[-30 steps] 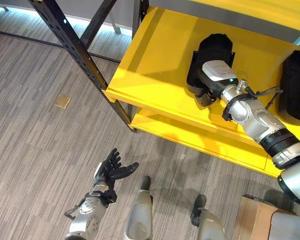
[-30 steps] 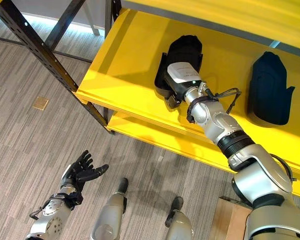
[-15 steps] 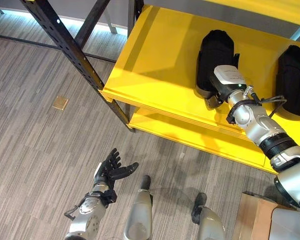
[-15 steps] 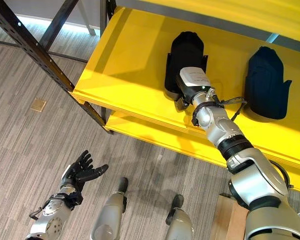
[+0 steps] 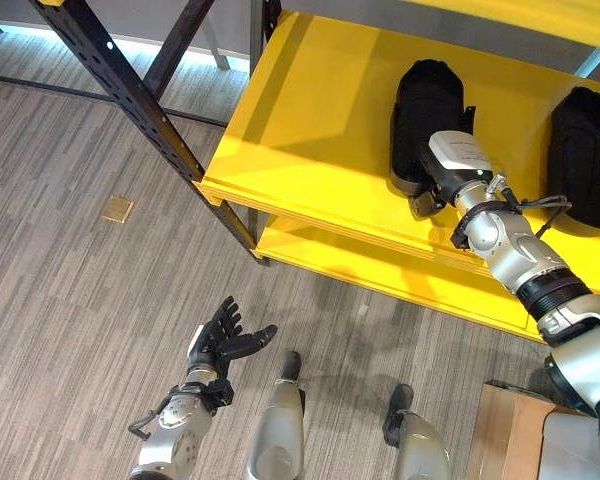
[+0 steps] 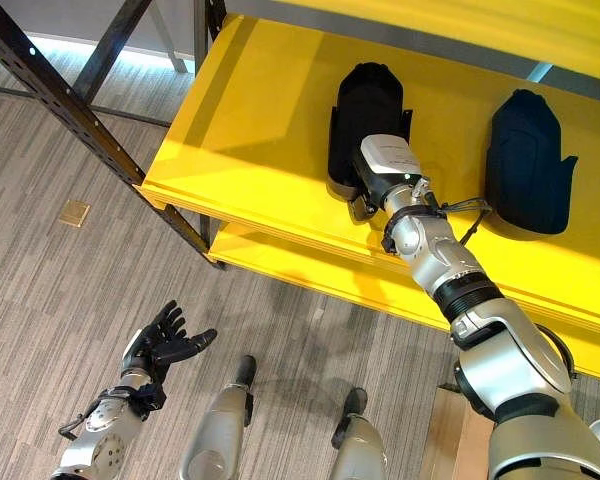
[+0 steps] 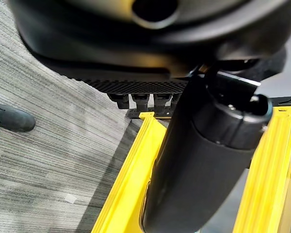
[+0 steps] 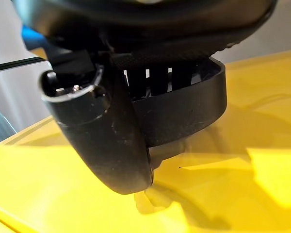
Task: Move parts from the plastic box to the shelf.
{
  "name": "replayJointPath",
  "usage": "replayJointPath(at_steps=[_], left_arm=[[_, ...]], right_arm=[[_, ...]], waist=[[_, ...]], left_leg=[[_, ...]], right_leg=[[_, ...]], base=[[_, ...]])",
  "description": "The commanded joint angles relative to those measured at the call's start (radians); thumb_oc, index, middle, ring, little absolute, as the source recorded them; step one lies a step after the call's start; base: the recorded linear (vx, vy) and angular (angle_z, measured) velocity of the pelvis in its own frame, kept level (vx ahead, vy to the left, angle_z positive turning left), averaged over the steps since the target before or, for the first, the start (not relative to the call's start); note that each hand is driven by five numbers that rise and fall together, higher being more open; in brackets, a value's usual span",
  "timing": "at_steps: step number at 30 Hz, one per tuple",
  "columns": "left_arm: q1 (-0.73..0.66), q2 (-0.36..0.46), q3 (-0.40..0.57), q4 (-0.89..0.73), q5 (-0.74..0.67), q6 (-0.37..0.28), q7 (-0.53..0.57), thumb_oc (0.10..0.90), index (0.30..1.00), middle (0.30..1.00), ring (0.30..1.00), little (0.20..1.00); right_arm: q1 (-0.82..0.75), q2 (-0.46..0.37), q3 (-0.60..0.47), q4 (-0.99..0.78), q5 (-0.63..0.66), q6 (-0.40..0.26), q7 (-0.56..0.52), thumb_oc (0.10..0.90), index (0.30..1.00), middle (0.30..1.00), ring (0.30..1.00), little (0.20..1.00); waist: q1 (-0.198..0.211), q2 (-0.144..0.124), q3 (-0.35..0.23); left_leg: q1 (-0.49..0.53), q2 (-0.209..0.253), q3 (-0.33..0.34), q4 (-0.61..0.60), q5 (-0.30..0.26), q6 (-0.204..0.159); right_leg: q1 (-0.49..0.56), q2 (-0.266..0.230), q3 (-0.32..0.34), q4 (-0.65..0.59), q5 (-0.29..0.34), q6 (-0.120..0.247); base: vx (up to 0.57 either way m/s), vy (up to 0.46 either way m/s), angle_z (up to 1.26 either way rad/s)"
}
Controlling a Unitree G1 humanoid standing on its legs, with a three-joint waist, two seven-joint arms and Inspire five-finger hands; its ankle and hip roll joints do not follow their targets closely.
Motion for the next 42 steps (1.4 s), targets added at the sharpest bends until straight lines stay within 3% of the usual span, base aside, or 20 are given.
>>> replayJointPath(at_steps=[1, 42], left_arm=[[0.003, 0.064, 0.010, -0.069, -0.001, -0.090, 0.008, 0.900, 1.000, 1.000, 1.000, 1.000], [-0.008, 0.049, 0.009, -0.073, 0.023, -0.089, 0.020, 0.900, 1.000, 1.000, 1.000, 1.000]], right_arm=[[-0.008, -0.037, -0.061, -0.002, 0.008, 0.011, -0.018, 0.400, 0.300, 0.300, 0.300, 0.300], [0.161, -0.011, -0.161, 0.018, 0.000, 0.027, -0.065, 0.400, 0.300, 0.300, 0.300, 0.300]], waist=[[-0.006, -0.018, -0.017], [-0.056, -0.015, -0.006]], left_leg=[[-0.058, 0.063, -0.027, 0.035, -0.008, -0.007], [-0.061, 0.073, -0.006, 0.063, -0.024, -0.006]], right_leg=[[0.077, -0.074, 0.024, -0.018, -0.004, 0.034], [0.048, -0.067, 0.066, -0.002, 0.001, 0.034]], base=[[0.00, 0.000, 0.00], [0.00, 0.000, -0.01]])
